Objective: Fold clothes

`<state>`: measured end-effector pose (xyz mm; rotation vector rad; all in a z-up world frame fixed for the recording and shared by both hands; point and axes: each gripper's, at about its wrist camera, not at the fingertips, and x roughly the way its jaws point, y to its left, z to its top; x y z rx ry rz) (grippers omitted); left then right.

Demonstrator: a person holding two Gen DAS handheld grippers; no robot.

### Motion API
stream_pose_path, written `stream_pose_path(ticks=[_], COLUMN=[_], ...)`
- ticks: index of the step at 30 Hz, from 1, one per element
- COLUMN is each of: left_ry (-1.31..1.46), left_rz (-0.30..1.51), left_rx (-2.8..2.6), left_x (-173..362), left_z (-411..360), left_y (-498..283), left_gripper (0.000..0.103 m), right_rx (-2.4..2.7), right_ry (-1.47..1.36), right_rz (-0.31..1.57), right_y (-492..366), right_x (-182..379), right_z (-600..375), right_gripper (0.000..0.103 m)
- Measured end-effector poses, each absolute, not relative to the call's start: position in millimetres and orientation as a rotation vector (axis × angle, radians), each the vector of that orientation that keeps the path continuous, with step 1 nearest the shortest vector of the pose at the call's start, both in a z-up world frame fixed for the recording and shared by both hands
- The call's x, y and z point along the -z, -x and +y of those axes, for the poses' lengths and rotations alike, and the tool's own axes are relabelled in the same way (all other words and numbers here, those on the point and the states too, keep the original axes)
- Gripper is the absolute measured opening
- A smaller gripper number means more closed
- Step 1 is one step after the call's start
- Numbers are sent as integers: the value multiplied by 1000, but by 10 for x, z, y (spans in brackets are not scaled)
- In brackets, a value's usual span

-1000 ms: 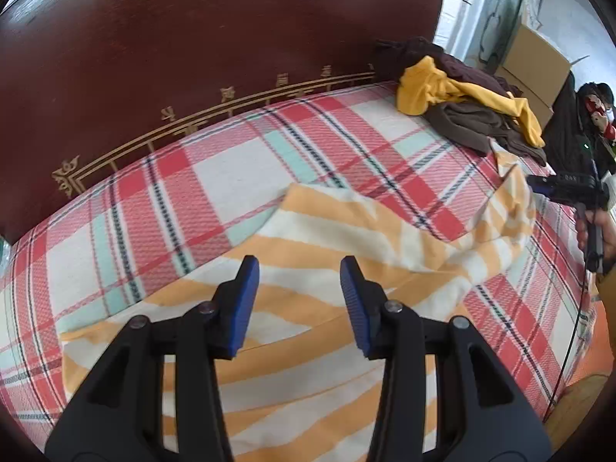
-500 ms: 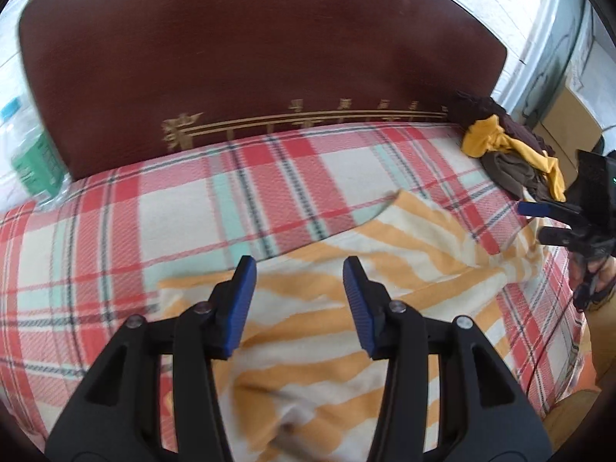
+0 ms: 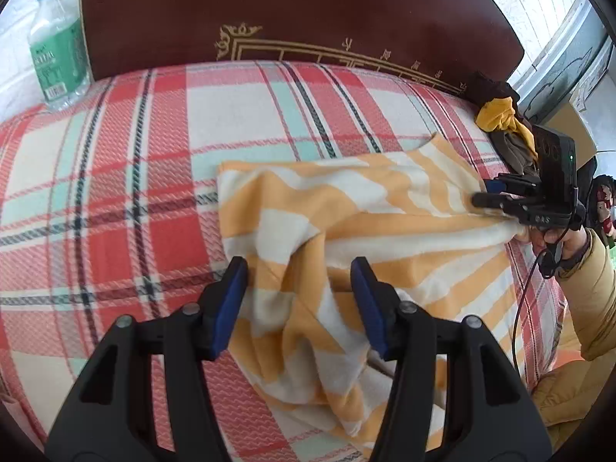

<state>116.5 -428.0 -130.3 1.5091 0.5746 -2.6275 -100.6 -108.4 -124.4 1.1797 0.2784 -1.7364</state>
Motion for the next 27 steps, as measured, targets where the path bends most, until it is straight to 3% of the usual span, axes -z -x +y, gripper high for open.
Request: stream_pose_path(ticks=[1,3,5,15,16,18,20,24,25,27], left_ry=[-1522,-1535,-1509,-1282,-1312,-1374,-1433,-1347,-1290,-1203], left_rz=[578,557,543,421,425,317,252,502,531,584], left_rx=[2623,2605,2594,2725,2719,2621,2565,2637,2652,2680], left_x=[1339,1386,1342,776,828,1052,1270,1151,1048,872], left_z=[-4273,-4255,-4252,-4081,-4061,-4009,-3956,-4114,-4158,-4196], left_y=[-1151,-1119,-1099,-669,-614,-489,-454,-800,-959,-1293], left_gripper=[53,29,18,17,19,34,38,41,44,64], right_rx=[1728,1738,1798,2179,2178,2167,2181,2184,2193,2075], right_ry=[-1194,-1203,-1167,-913,-949,-1049,-1133,-1158,-1118,-1066], right_rz=[265,244,258,375,342,301,340,208,164,114], right_y=[1023,1049,1057,1291,1370,1514,1569,1424,1344,1034], right_x=[1242,1235,1148,460,499,681,924,916,822,651], right_z=[-1071,-1059,-1047,-984,-974,-977,-1004,-798,-711,-603], right_gripper=[10,11,10,9,9,11,16,35,51,54])
